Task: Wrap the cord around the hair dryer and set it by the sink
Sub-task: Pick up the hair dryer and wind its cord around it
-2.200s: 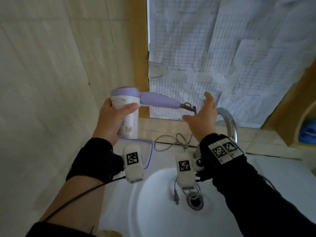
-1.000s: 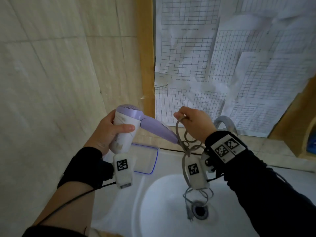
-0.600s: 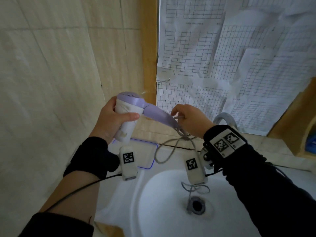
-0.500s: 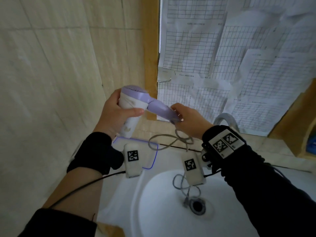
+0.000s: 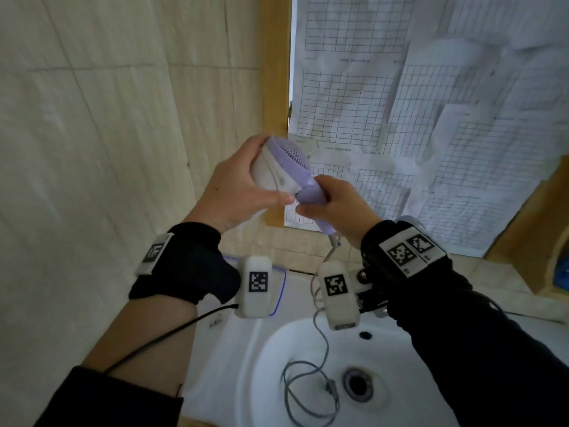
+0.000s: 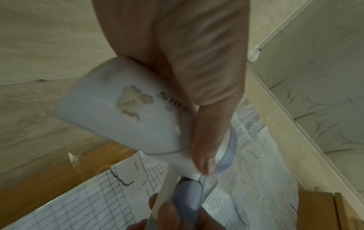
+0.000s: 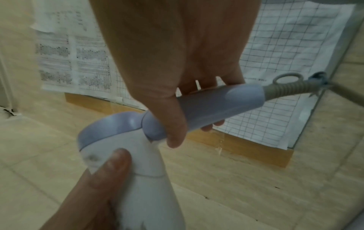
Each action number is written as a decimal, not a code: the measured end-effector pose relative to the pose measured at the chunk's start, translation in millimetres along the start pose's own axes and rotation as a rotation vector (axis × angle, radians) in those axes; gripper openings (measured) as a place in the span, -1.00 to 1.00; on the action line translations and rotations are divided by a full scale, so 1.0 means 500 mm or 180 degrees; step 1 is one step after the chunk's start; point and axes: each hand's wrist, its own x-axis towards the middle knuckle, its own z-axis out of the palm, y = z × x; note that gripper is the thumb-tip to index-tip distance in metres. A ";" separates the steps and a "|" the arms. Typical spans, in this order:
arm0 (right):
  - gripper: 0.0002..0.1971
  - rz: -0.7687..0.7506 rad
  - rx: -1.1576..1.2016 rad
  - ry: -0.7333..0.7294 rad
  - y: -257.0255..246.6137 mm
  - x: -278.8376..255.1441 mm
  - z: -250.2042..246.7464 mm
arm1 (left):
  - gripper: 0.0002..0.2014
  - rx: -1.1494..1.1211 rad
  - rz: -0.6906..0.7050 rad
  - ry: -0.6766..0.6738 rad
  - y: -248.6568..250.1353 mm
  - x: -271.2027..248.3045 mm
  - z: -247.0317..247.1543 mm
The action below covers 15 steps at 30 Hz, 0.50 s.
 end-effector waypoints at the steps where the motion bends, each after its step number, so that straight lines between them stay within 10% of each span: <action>1: -0.87 0.0028 0.0128 0.0089 0.002 0.000 0.001 | -0.22 -0.0177 -0.0025 0.0055 0.003 0.002 -0.003; 7: -0.80 0.0290 0.1442 0.0647 -0.010 0.010 -0.016 | -0.80 -0.2122 -0.1031 0.1965 -0.055 0.024 0.006; 15: -0.93 0.0175 0.2093 0.0814 -0.067 0.018 -0.051 | -0.75 -0.0974 -0.1627 -0.1385 -0.104 -0.049 0.210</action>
